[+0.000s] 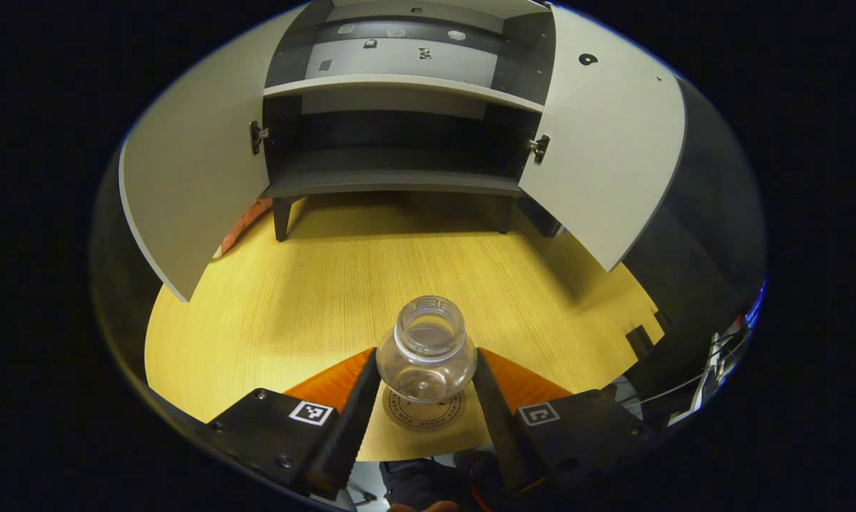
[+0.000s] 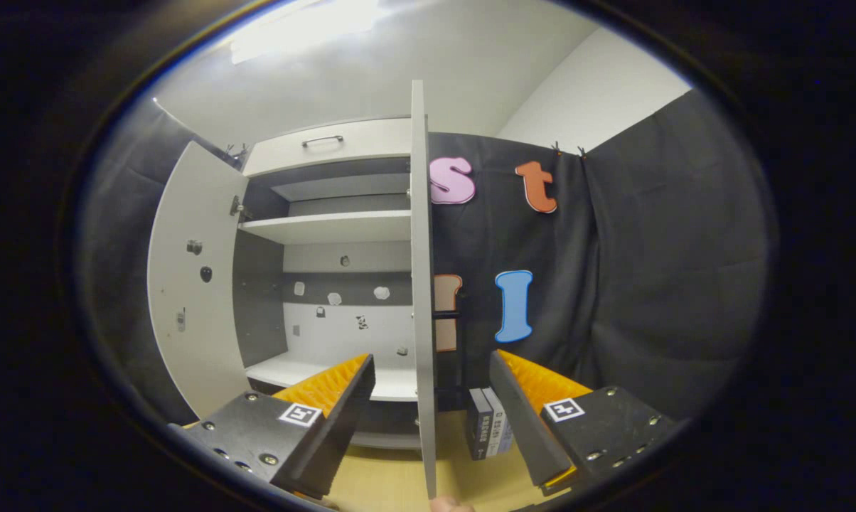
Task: Grasp the bottle in the cabinet with the left hand and place it on the coaster, then close the right door with the right hand and the left door with the left hand.
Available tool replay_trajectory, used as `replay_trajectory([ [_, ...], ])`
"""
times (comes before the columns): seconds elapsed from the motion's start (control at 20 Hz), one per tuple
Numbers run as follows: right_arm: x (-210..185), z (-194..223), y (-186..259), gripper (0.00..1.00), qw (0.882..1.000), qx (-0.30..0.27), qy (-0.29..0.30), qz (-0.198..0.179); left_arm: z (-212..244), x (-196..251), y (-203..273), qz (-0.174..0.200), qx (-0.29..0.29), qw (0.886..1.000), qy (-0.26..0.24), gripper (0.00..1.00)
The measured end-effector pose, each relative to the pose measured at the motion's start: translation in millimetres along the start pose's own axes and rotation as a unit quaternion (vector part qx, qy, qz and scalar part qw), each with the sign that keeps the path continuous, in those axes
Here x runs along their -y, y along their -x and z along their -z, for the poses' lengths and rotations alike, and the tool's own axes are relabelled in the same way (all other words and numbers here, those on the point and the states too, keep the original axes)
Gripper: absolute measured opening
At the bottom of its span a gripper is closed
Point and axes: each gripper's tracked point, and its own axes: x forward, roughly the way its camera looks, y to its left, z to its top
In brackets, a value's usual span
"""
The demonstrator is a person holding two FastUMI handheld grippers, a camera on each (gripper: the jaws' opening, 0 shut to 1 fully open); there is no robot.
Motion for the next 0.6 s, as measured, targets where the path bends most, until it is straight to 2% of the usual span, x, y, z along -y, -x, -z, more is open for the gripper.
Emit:
replay_trajectory([
  [0.25, 0.3, -0.5, 1.8, 0.98, 1.0, 0.0, -0.003, 0.001, -5.0, 1.1, 2.0, -0.001, 0.013, 1.0, -0.002, 0.8],
  [0.4, 0.1, 0.7, 2.3, 0.98, 1.0, 0.001, -0.002, 0.0, -9.1, -3.3, 5.9, -0.012, 0.023, 1.0, -0.005, 0.87],
  [0.55, -0.8, 1.5, 1.7, 0.98, 1.0, -0.001, -0.002, -0.001, -11.4, 2.1, 10.3, 0.001, 0.023, 1.0, -0.008, 0.89],
  [0.6, -1.3, 2.2, 3.0, 0.98, 1.0, -0.001, -0.003, -0.002, -10.6, 3.7, 12.4, 0.004, 0.018, 1.0, -0.014, 0.95],
])
